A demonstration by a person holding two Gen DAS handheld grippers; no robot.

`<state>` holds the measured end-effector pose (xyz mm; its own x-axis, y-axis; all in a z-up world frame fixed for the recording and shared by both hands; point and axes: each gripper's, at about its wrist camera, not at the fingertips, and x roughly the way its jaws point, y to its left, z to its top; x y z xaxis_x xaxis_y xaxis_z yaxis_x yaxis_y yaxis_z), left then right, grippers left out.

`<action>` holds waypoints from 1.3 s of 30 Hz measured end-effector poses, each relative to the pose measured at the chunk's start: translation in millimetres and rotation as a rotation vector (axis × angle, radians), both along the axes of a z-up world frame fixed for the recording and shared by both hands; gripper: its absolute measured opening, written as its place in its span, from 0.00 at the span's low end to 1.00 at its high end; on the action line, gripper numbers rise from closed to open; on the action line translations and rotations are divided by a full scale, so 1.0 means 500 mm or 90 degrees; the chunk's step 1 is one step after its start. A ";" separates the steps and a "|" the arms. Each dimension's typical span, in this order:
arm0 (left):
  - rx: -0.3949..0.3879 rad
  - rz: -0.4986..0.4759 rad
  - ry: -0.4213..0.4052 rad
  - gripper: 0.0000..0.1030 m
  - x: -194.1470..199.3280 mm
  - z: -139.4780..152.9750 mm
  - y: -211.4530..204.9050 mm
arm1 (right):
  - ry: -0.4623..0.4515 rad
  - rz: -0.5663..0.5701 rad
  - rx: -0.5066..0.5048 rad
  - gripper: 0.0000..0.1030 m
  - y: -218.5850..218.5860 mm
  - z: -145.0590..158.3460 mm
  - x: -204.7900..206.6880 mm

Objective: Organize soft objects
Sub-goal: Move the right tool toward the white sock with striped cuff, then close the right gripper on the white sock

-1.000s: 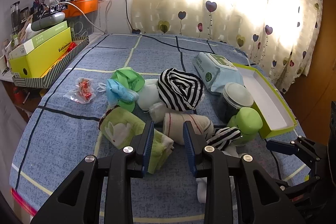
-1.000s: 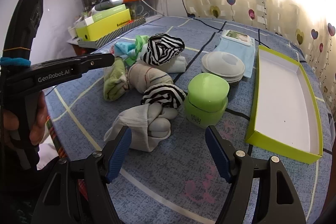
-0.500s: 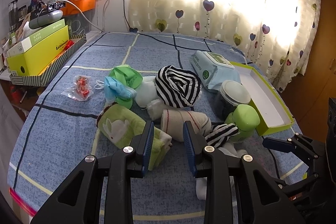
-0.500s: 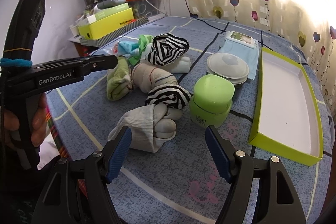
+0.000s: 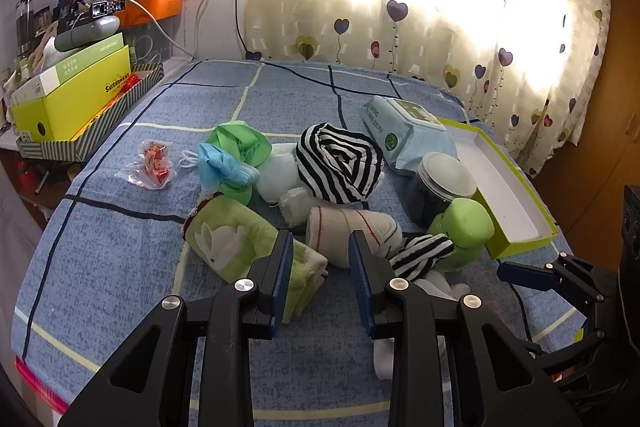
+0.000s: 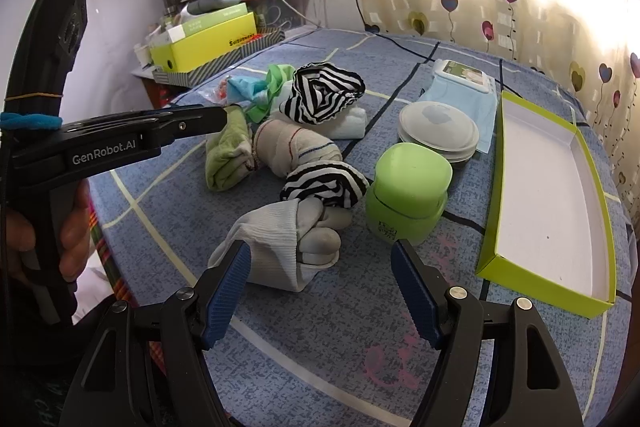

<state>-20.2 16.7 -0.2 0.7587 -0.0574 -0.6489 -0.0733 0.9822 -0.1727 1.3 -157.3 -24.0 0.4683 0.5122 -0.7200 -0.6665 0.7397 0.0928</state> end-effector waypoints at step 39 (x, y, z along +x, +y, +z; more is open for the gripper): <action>-0.043 -0.011 -0.008 0.29 -0.019 -0.012 0.063 | 0.019 0.025 -0.021 0.71 0.072 -0.014 -0.002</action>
